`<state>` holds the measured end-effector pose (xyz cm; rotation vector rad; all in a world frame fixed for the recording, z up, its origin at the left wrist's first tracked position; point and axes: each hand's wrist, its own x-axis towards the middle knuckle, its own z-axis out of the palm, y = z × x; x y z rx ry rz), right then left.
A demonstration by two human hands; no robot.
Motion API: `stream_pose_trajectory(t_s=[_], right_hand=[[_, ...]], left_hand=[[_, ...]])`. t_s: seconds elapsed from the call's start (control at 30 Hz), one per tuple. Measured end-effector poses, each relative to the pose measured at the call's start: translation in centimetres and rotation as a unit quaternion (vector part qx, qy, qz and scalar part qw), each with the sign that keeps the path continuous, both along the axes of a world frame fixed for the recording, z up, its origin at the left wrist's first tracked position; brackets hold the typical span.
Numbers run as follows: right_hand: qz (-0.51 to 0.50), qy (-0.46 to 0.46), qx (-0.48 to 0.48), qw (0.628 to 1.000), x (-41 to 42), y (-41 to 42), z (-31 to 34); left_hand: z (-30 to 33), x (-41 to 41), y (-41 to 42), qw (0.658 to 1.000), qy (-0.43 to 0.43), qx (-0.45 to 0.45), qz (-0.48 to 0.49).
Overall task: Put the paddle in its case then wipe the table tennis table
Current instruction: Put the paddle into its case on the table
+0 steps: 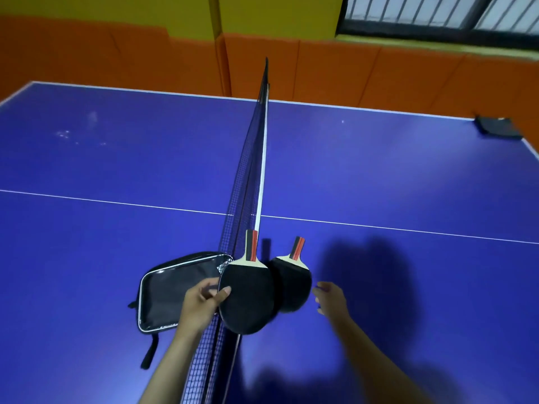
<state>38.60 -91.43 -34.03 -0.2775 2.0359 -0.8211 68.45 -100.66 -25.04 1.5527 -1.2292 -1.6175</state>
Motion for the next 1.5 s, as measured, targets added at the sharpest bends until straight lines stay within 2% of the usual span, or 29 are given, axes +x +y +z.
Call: stream_pose_trajectory(t_s=[0.13,0.27,0.5,0.67,0.87,0.97,1.07,1.23,1.33,1.5], right_hand=[[-0.02,0.004,0.03,0.999,0.8,-2.4,-1.9],[-0.061,0.046,0.061,0.995,1.2,-4.0,-3.1],[-0.084,0.002,0.096,0.992,1.4,-6.6,-3.7],[-0.114,-0.059,0.04,0.991,2.2,-7.0,-2.0],[-0.041,0.114,-0.057,0.991,1.6,-2.1,3.4],[-0.039,0.136,-0.104,0.984,0.7,1.8,5.7],[-0.056,0.11,-0.152,0.981,0.0,6.2,7.5],[-0.04,0.01,-0.228,0.973,2.8,12.6,14.4],[-0.066,-0.048,-0.246,0.966,4.0,16.2,14.9],[-0.105,-0.13,-0.229,0.959,5.9,21.3,15.0]], left_hand=[[-1.4,0.7,-0.4,0.999,0.002,0.012,0.034],[-1.7,1.3,0.0,0.996,0.012,0.03,0.081],[-1.4,2.7,0.7,0.993,0.024,0.054,0.107],[-0.7,3.5,1.2,0.992,0.035,0.053,0.105],[0.6,4.0,2.7,0.993,0.059,0.032,0.102],[0.6,3.8,4.1,0.994,0.063,0.018,0.092],[0.4,3.4,5.5,0.996,0.05,0.002,0.078],[0.5,2.5,9.1,0.998,0.039,-0.006,0.042],[2.4,1.7,12.4,0.997,0.072,-0.005,0.032],[4.4,0.8,19.0,0.986,0.15,0.067,0.001]])
